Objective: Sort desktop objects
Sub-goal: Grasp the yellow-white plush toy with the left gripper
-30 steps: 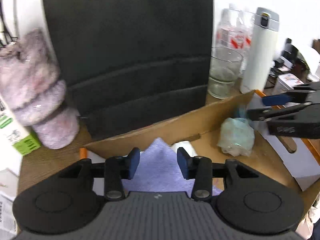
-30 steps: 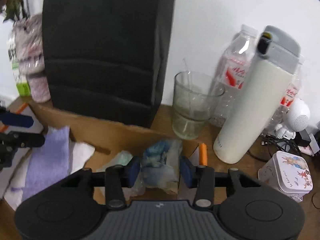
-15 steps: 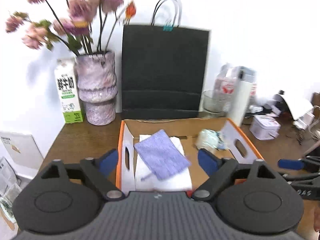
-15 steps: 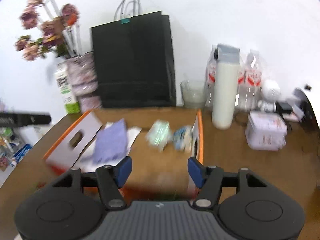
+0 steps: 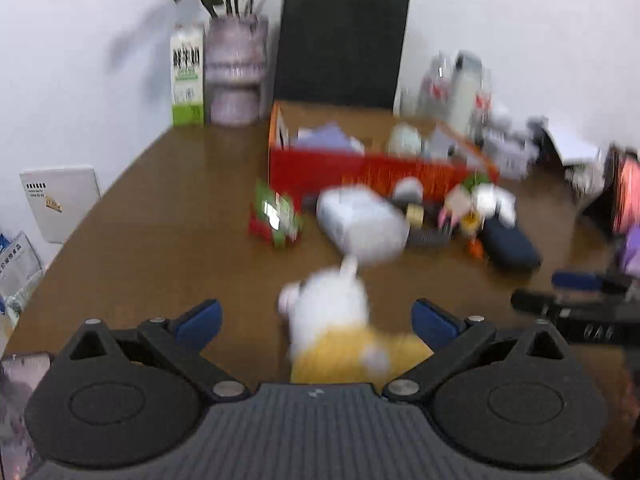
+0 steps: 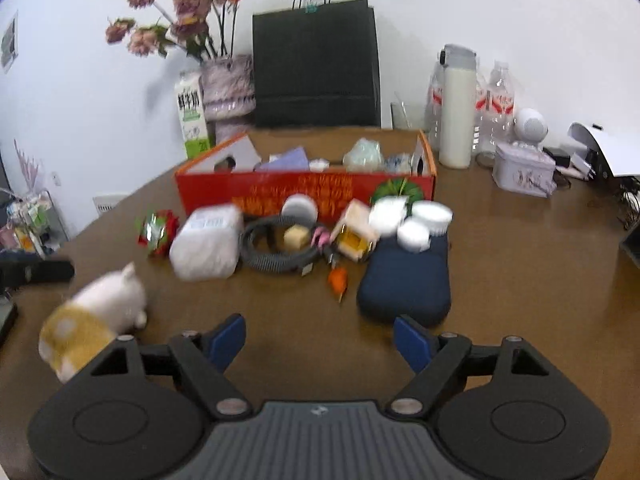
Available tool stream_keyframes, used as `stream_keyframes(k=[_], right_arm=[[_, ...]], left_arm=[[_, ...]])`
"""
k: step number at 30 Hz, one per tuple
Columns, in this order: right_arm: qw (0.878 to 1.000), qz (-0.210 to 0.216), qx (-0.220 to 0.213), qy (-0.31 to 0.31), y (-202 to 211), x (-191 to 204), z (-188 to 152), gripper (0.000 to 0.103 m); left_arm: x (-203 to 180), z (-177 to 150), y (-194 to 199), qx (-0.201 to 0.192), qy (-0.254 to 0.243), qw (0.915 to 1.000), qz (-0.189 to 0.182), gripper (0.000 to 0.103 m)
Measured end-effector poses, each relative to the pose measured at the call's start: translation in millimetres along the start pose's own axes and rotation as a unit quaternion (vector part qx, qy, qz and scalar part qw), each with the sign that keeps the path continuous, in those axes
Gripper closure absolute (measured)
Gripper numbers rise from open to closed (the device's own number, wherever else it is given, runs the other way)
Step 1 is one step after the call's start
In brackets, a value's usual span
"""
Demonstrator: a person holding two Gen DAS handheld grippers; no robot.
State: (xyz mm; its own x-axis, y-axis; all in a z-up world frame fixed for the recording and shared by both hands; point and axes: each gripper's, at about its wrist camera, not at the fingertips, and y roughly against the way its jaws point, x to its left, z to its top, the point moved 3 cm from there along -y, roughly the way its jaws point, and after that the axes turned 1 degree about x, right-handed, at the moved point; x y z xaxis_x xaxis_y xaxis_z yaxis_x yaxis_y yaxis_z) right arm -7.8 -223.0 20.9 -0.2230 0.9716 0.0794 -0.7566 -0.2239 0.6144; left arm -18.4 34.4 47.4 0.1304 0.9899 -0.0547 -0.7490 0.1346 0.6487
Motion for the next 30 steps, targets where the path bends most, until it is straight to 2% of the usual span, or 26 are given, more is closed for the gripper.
stream_keyframes(k=[2,5,11,12,14,15,16,17,18,21,25,30], right_arm=[[1.000,0.000,0.008,0.010,-2.0,4.8,-5.3,0.022],[1.000,-0.008,0.005,0.016,0.8,10.2,-6.5,0.022],[0.999,-0.029,0.007,0.032,7.7,11.7,-9.1,0.022],[0.999,-0.033,0.008,0.030,7.5,9.2,-8.5,0.022],[0.999,-0.044,0.012,0.025,5.8,5.1,-8.6,0.022],[0.998,-0.052,0.014,0.026,4.9,3.9,-8.8,0.022],[0.998,-0.057,0.012,0.028,5.0,3.4,-8.9,0.022],[0.998,-0.061,0.010,0.028,6.1,2.7,-8.8,0.022],[0.998,-0.062,0.007,0.027,7.6,1.9,-8.6,0.022],[0.998,-0.056,-0.005,0.027,13.4,0.6,-8.1,0.022],[0.998,-0.055,-0.005,0.020,11.8,-5.9,-6.7,0.026],[0.998,-0.060,-0.029,0.001,15.7,-37.0,-3.2,0.026]], left_arm=[[0.2,-6.1,-9.9,0.015,0.001,0.9997,0.019,0.000],[0.0,-6.7,-20.8,0.011,0.024,0.9996,-0.006,0.000],[4.5,-13.4,-54.8,0.052,0.055,0.9972,0.000,0.000],[3.2,-13.4,-57.9,0.043,0.047,0.9978,0.018,0.000],[-3.1,-12.3,-64.6,0.049,0.017,0.9976,0.046,0.000],[-4.7,-12.2,-65.2,0.047,0.012,0.9980,0.040,0.001],[-5.6,-11.8,-64.6,0.041,0.010,0.9985,0.035,0.011],[-7.9,-11.2,-63.0,0.033,0.004,0.9989,0.033,0.038],[-10.2,-9.9,-59.7,0.028,0.001,0.9991,0.031,0.052],[-11.5,-9.6,-54.5,0.024,0.012,0.9995,0.015,0.055],[-14.5,-10.2,-42.7,0.002,0.020,0.9993,0.030,0.058],[-17.2,4.7,-19.0,-0.040,0.029,0.9985,0.024,0.058]])
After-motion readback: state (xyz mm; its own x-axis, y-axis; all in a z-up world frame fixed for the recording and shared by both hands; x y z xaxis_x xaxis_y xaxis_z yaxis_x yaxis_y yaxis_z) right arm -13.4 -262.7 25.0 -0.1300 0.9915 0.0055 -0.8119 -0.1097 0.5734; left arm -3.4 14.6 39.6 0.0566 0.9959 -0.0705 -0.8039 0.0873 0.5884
